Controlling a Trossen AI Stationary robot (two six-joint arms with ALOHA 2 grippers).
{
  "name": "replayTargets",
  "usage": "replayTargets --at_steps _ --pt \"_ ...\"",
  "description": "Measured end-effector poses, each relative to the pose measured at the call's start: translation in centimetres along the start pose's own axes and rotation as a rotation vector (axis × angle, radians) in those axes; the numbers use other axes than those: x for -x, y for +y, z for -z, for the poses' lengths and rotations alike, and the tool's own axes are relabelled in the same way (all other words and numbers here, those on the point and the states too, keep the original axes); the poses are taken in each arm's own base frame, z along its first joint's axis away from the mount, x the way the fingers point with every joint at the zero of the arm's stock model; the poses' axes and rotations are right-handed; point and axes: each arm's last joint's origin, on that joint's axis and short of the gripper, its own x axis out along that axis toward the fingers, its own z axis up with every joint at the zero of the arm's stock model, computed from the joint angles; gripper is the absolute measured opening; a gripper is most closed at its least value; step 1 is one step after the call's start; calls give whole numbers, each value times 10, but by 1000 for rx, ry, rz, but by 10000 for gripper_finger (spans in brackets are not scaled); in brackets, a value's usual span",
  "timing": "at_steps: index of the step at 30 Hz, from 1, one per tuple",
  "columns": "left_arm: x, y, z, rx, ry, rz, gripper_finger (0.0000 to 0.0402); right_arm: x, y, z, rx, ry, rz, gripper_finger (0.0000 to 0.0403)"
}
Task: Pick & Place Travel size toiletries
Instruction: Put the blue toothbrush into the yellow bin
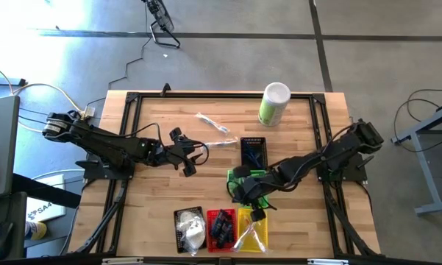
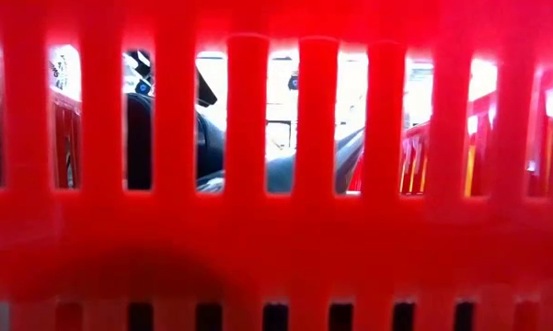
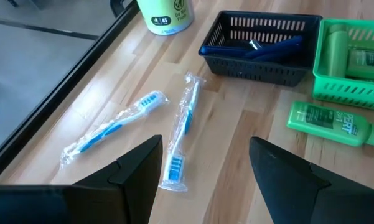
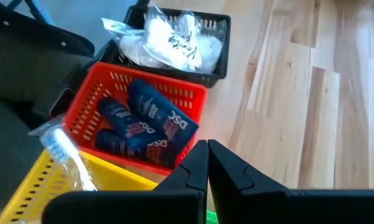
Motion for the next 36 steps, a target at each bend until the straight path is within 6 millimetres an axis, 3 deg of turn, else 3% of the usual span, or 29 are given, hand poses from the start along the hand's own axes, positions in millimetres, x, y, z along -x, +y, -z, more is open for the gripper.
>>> replayTargets --at_steps 10,18,28,36 --pt "0 0 0 0 0 0 234 10 -15 1 -27 -24 30 2" --pt "0 0 0 -1 1 -1 234 12 -25 33 -75 -89 51 2" --pt "0 0 0 3 -5 0 234 66 -37 54 -105 -274 163 2" --pt "0 0 -2 11 -17 2 234 99 -38 85 -117 -385 221 2"
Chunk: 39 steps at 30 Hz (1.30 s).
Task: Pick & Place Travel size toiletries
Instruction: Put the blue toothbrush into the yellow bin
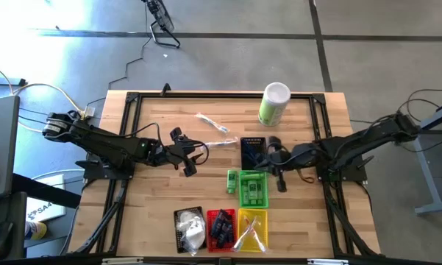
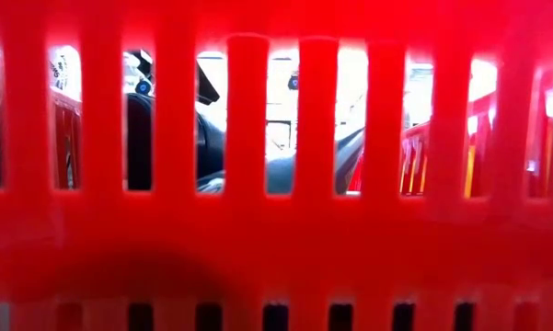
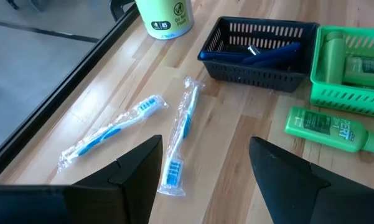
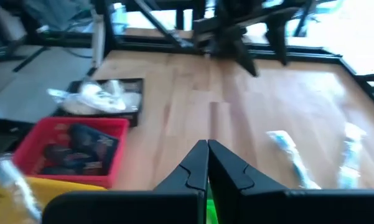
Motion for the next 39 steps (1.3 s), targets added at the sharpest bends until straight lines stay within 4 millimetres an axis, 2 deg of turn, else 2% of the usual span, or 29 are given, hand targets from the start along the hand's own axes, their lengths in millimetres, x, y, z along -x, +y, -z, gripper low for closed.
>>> replayTargets --at_steps 7,15,20,32,36,39 --pt "0 0 0 0 0 0 234 22 -8 21 -21 -102 82 2" --pt "0 0 0 -28 -2 -1 234 34 -13 49 11 -204 103 2" --pt "0 0 -1 -29 -7 -3 234 46 -17 46 5 -257 157 2" --pt "0 0 -1 -21 -14 -1 234 58 -19 54 -17 -208 146 2" --pt "-6 2 -1 -8 -3 -14 234 58 -19 54 -18 -212 146 2" --pt "-19 7 1 -10 26 -45 234 58 -19 54 -19 -214 147 2"
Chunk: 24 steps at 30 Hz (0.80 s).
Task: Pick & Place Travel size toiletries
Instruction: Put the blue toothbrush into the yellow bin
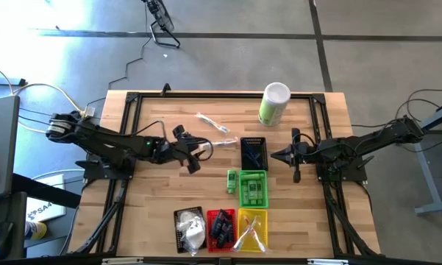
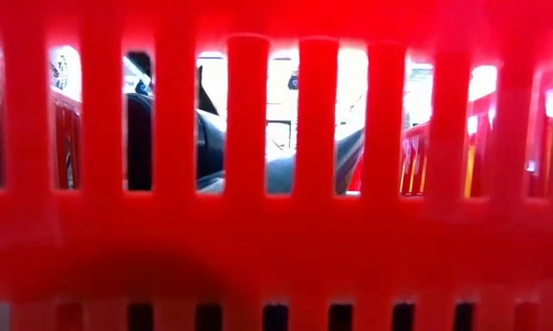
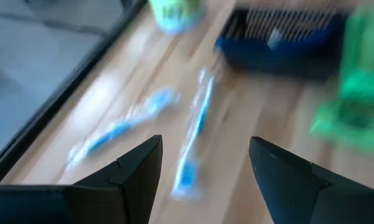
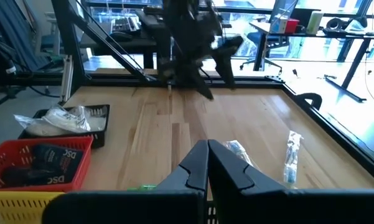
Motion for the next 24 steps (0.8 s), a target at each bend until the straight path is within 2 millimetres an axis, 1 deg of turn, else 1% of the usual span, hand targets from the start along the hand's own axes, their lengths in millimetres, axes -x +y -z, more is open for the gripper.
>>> replayTargets --at_steps 2,4,6,8,13,17,24 --pt "-8 5 6 -37 52 -28 234 0 0 -1 2 -5 0 2" --pt "-18 9 6 -27 70 -39 234 0 0 0 3 -3 0 2" --pt "-28 17 11 -23 119 -61 234 0 0 0 3 -5 0 2" --pt "-38 23 14 -5 152 -48 234 0 0 0 4 -3 0 2" --pt "-55 38 19 29 217 18 234 -1 0 0 8 -4 0 2" --pt "-68 42 25 -23 263 80 234 -1 0 0 10 -2 4 2" --pt "-94 44 37 -16 286 87 234 -1 0 0 9 -4 4 2"
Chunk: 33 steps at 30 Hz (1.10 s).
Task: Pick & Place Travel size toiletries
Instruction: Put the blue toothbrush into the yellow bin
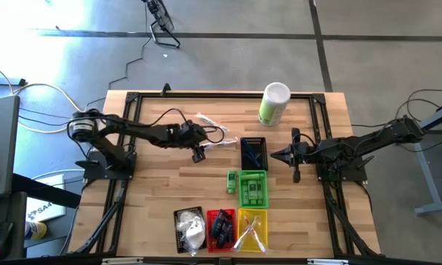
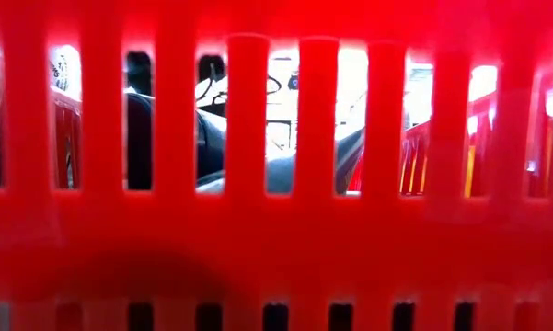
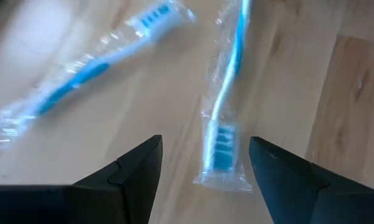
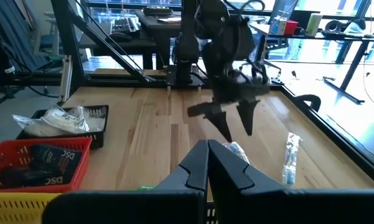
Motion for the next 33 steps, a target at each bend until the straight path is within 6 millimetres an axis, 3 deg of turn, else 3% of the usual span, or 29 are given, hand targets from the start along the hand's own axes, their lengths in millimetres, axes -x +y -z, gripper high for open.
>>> replayTargets --at_steps 13,24,33 --pt "-32 5 12 48 59 65 234 0 0 0 -1 -1 0 2" --pt "-36 5 13 56 69 68 232 0 0 0 -1 -3 0 2" --pt "-37 3 11 57 41 102 152 0 0 0 -1 -3 0 2"
